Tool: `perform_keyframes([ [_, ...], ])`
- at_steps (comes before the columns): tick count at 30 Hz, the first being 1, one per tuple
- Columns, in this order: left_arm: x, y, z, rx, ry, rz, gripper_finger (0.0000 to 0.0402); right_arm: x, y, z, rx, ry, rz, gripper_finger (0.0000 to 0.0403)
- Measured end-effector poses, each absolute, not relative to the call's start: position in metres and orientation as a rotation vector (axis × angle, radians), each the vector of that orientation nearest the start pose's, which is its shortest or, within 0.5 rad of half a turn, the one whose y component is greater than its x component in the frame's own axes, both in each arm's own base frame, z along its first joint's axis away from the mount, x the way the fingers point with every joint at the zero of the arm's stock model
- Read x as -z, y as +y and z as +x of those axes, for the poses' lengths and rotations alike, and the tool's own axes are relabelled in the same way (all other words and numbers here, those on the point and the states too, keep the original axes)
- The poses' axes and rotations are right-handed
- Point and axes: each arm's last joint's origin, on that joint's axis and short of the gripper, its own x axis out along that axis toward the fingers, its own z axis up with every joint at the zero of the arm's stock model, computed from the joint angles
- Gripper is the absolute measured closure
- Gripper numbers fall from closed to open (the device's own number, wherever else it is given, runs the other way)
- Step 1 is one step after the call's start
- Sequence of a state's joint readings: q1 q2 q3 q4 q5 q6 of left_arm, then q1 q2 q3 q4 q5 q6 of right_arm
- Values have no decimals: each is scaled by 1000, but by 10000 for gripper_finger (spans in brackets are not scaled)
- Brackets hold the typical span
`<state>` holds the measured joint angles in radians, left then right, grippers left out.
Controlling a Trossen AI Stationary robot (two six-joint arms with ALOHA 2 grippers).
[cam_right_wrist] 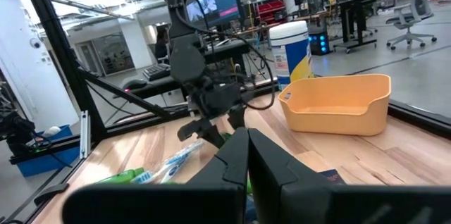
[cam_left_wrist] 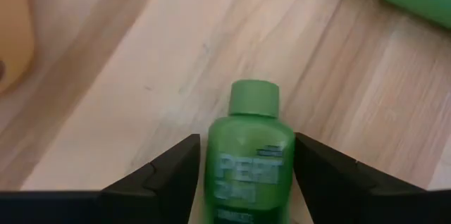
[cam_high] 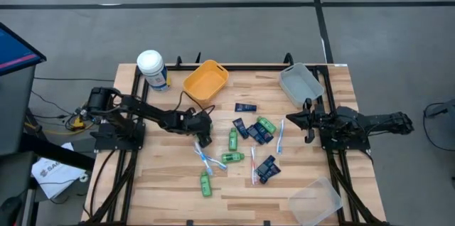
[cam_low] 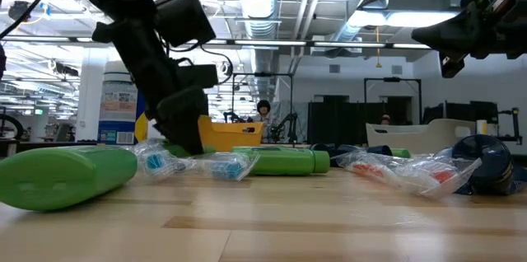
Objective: Pick & Place Travel size toiletries
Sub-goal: Put the green shampoo into the yellow bin
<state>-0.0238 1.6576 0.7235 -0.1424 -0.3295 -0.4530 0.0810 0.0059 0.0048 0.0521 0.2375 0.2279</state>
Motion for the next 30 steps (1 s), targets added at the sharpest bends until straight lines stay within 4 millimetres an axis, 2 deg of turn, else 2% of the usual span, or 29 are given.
perform_keyframes([
  [8, -118, 1, 284, -491, 989, -224, 193, -170, 1, 97, 151, -68, 235, 403],
  [15, -118, 1, 284, -472, 992, -244, 252, -170, 1, 97, 151, -68, 236, 403],
  [17, -118, 1, 284, -483, 982, -276, 252, -170, 1, 97, 151, -68, 236, 403],
  [20, -122, 0, 282, -490, 972, -308, 230, -170, 1, 97, 151, -68, 236, 403],
  [23, -136, 2, 282, -491, 912, -320, 217, -170, 1, 97, 151, -68, 235, 403],
  [27, -161, 9, 278, -499, 808, -352, 239, -170, 1, 97, 153, -68, 236, 403],
  [30, -187, 19, 273, -517, 684, -387, 253, -170, 0, 97, 156, -69, 235, 403],
])
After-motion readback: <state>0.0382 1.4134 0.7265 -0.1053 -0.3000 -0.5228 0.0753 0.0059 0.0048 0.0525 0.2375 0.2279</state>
